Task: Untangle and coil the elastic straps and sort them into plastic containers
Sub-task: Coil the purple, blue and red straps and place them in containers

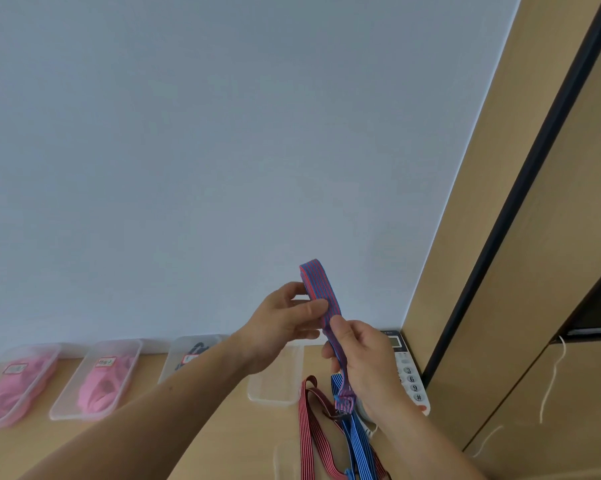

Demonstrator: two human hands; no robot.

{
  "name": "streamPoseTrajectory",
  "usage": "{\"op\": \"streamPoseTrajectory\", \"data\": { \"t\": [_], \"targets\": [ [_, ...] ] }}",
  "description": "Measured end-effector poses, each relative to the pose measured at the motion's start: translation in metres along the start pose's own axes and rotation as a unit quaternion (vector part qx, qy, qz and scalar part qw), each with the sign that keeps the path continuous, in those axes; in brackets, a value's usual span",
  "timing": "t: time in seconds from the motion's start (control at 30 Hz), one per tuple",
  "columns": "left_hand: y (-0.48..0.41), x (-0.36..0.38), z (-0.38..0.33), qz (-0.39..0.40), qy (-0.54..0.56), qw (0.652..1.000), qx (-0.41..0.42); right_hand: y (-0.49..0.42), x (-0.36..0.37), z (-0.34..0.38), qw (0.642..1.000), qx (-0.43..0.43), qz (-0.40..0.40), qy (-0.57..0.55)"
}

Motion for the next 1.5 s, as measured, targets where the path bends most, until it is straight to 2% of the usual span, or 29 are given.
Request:
{"op": "streamPoseTrajectory", "data": {
  "t": [0.13, 0.23, 0.43, 0.67, 0.73, 0.77, 0.8, 0.83, 0.87, 0.9, 0.93, 0.97, 1.03, 1.17, 1.3, 1.4, 1.5],
  "targets": [
    [0.000, 0.001, -0.002, 0.004, -0.072, 0.995, 0.066, 0.001, -0.002, 0.000, 1.000, 0.022, 0.003, 0.016],
    [0.000, 0.000, 0.003, -0.007, -0.204, 0.968, 0.146, 0.002, -0.005, 0.001, 0.999, 0.052, 0.014, -0.004],
    [0.005, -0.003, 0.016, 0.013, -0.409, 0.867, 0.284, 0.004, -0.009, 0.004, 0.993, 0.076, 0.063, -0.061],
    [0.005, -0.001, 0.020, 0.001, -0.538, 0.736, 0.411, 0.007, -0.007, -0.003, 0.987, 0.075, 0.082, -0.117],
    [0.002, -0.002, 0.025, -0.009, -0.560, 0.714, 0.419, 0.008, -0.007, -0.004, 0.989, 0.069, 0.070, -0.111],
    [0.002, -0.003, 0.027, -0.011, -0.547, 0.731, 0.407, 0.008, -0.007, -0.004, 0.990, 0.062, 0.067, -0.106],
    [0.003, -0.004, 0.027, -0.017, -0.503, 0.779, 0.374, 0.009, -0.008, -0.004, 0.991, 0.051, 0.068, -0.101],
    [0.003, -0.004, 0.027, -0.018, -0.431, 0.850, 0.303, 0.009, -0.009, -0.004, 0.992, 0.038, 0.071, -0.097],
    [0.003, -0.004, 0.026, -0.017, -0.319, 0.928, 0.192, 0.009, -0.011, -0.004, 0.992, 0.025, 0.076, -0.094],
    [0.003, -0.002, 0.022, -0.009, -0.180, 0.981, 0.074, 0.009, -0.012, -0.004, 0.992, 0.014, 0.081, -0.093],
    [0.003, 0.000, 0.017, 0.005, -0.060, 0.998, -0.024, 0.009, -0.013, -0.004, 0.992, 0.006, 0.084, -0.091],
    [0.003, 0.002, 0.014, 0.034, 0.006, 0.996, -0.085, 0.008, -0.012, -0.004, 0.993, 0.000, 0.084, -0.086],
    [0.005, 0.007, 0.008, 0.065, 0.029, 0.991, -0.109, 0.007, -0.010, -0.004, 0.993, -0.013, 0.084, -0.077],
    [0.005, 0.013, 0.006, 0.046, 0.019, 0.997, -0.050, 0.004, -0.009, -0.002, 0.993, -0.030, 0.083, -0.083],
    [-0.001, 0.006, 0.006, -0.012, 0.008, 1.000, -0.005, 0.000, -0.011, -0.004, 0.994, 0.016, 0.081, -0.064],
    [-0.004, 0.002, 0.003, -0.062, 0.042, 0.997, 0.010, 0.000, -0.010, -0.007, 0.993, 0.022, 0.104, -0.055],
    [-0.006, -0.003, 0.002, -0.066, 0.023, 0.997, 0.009, 0.000, -0.009, -0.006, 0.990, 0.025, 0.125, -0.056]
  ]
}}
Point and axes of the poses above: each hand's wrist, its own y-axis away from the middle knuckle, its own x-axis out of the palm, z = x × y, the point moved 1 cm from there along -y, towards the middle knuckle, and after that the axes turned 13 degrees about y, right-handed, at the moved point
